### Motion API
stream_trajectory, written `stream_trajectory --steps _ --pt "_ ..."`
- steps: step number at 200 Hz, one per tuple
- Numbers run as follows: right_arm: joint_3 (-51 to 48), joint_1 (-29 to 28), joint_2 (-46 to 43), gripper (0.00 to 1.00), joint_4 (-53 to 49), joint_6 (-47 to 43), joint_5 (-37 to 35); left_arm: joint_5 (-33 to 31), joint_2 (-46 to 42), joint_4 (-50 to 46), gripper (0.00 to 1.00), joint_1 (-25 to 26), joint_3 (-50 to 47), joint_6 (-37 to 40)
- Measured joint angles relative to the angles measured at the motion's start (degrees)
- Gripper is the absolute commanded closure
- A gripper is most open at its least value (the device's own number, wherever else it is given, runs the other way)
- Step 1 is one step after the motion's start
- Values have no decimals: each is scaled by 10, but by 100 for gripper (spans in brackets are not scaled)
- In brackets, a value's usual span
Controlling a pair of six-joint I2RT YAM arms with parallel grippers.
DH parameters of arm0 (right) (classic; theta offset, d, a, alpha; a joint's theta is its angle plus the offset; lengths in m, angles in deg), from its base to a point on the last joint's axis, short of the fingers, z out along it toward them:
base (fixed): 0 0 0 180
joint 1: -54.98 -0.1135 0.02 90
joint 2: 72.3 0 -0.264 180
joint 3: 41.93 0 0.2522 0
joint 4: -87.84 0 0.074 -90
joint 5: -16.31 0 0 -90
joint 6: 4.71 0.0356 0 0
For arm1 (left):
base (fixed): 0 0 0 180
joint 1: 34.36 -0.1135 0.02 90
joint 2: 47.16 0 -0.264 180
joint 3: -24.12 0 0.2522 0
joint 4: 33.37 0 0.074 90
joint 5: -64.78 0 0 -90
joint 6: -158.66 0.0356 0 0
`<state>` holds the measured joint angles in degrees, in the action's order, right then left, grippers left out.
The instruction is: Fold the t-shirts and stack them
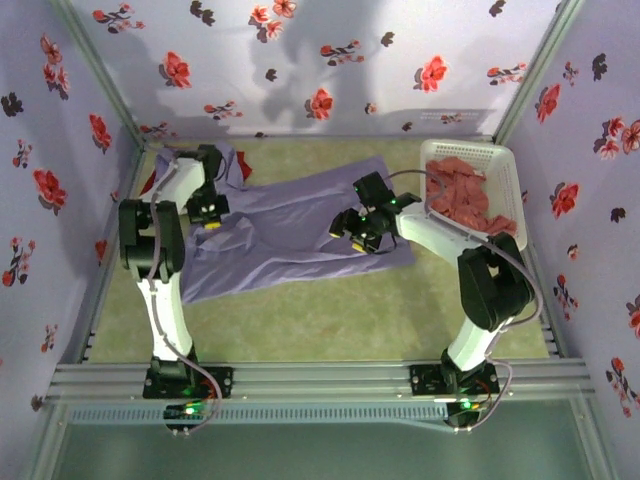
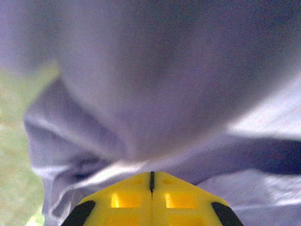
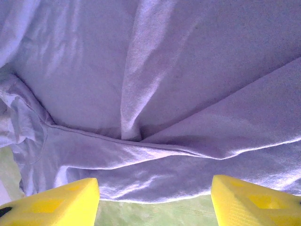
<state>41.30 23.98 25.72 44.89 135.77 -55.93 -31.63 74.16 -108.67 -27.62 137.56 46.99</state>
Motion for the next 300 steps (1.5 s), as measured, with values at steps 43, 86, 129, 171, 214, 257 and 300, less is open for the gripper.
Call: stream_trajectory --steps 43,86,129,171,214,257,300 --pt "0 0 -7 34 -11 -8 -9 -1 11 -21 100 25 64 26" --pt "0 2 -6 35 -11 -8 -8 -6 -46 -44 73 23 -24 21" --pt "9 2 3 35 -12 -10 -6 0 -94 -38 68 16 -106 41" --pt "14 2 4 35 -14 -10 -6 5 -94 3 65 16 -130 74" --pt "14 2 4 35 -21 -12 -6 5 -93 33 59 16 -129 115" --pt "14 2 4 35 -23 -14 -6 6 -64 42 60 16 -123 136" --pt "13 2 4 35 -23 -14 -6 -1 -51 55 62 16 -124 140"
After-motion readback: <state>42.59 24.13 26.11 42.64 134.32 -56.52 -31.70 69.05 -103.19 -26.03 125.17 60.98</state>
